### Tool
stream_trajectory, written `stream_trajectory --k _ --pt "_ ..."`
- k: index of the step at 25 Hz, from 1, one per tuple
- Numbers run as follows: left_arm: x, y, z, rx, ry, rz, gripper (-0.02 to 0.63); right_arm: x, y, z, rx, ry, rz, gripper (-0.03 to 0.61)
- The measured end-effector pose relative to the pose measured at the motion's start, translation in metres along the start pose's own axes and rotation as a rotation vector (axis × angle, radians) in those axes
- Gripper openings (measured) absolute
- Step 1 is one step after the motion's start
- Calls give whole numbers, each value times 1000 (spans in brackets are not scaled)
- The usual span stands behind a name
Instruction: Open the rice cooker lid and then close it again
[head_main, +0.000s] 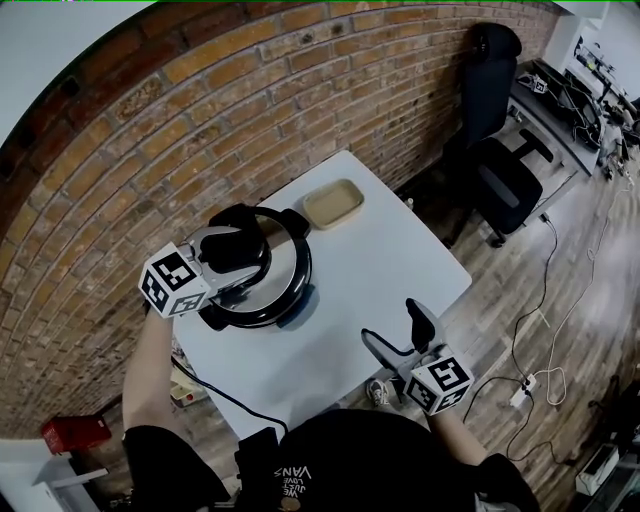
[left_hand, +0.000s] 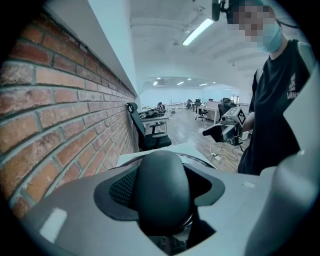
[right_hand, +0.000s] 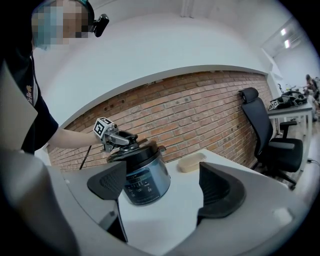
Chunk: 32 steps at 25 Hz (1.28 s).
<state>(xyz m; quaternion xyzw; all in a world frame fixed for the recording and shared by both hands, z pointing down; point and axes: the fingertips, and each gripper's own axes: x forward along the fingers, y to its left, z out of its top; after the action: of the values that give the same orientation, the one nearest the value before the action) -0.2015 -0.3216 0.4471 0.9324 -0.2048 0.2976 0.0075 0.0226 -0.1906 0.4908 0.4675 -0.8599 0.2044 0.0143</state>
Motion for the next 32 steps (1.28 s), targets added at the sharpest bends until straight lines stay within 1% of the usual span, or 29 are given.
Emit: stream_trajectory --k 3,4,7,12,21,32 --pt "-1 -2 -7 58 8 -20 281 2 2 -2 -2 6 10 454" --pt "-2 -3 -9 58 1 -29 279 2 3 -2 -5 10 10 454" --pt "-1 -2 -9 24 -32 -43 279 3 2 -1 -8 15 5 453" --pt "4 0 -10 3 -37 -76 281 7 4 -3 0 14 2 453" --pt "7 1 -11 -1 -39 -33 281 14 15 -5 -3 20 39 453" --pt "9 1 -13 -74 -15 50 284 13 22 -4 -7 14 87 453"
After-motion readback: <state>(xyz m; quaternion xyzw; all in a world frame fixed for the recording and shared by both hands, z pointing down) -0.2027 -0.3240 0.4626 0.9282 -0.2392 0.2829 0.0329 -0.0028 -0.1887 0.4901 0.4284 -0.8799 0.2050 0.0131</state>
